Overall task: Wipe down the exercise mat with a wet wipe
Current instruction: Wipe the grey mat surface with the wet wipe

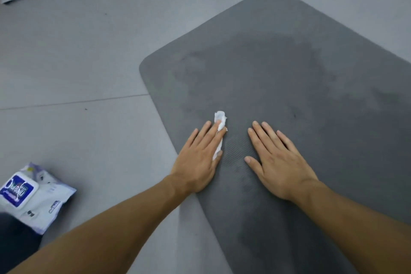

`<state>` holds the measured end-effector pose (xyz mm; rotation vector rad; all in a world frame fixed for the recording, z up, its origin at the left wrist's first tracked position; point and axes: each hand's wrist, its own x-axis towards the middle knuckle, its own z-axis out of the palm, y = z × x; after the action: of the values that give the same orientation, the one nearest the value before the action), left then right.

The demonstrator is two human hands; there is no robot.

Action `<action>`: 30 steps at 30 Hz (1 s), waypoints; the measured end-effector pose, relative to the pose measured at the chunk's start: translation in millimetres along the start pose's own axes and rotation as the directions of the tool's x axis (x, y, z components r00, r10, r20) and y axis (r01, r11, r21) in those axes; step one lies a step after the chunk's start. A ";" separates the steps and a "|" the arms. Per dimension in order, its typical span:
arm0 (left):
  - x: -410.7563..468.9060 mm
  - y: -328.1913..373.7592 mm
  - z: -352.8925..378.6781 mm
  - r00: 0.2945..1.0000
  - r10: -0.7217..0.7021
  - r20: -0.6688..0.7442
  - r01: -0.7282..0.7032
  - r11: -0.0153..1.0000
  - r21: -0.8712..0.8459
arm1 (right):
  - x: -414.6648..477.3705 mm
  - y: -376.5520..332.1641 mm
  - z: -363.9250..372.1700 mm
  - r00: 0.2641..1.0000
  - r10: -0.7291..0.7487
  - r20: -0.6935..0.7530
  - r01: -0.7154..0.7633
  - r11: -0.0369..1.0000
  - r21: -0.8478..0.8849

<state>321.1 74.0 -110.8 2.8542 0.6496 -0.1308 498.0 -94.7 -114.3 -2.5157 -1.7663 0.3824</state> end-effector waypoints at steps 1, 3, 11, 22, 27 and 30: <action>-7.6 6.5 2.8 0.999 0.042 0.009 -0.042 0.999 0.017 | -4.3 -0.6 0.4 1.000 -0.001 0.004 0.001 1.000 0.000; -19.2 21.2 8.8 0.991 0.128 0.028 -0.129 0.990 0.056 | -12.4 -1.7 1.1 1.000 -0.002 0.008 0.003 1.000 -0.005; -21.7 24.2 10.8 0.994 0.107 0.032 -0.109 0.992 0.067 | -36.1 0.1 3.7 1.000 -0.005 0.011 0.005 1.000 0.001; -29.0 86.4 19.9 0.983 0.175 0.051 -0.176 0.984 0.003 | -79.7 22.7 6.2 0.997 0.077 -0.014 -0.077 0.997 0.001; -44.2 124.2 31.7 0.952 0.295 0.078 -0.295 0.955 -0.006 | -91.3 26.0 10.1 0.997 0.077 -0.010 -0.077 0.997 0.007; -42.7 101.4 25.0 0.929 0.357 0.099 -0.365 0.928 0.075 | -94.1 31.7 7.9 0.999 0.049 -0.025 -0.048 0.999 0.007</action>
<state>326.0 -38.7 -110.7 2.9789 0.0948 -0.2239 495.3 -194.2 -111.1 -2.5514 -1.6953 0.3571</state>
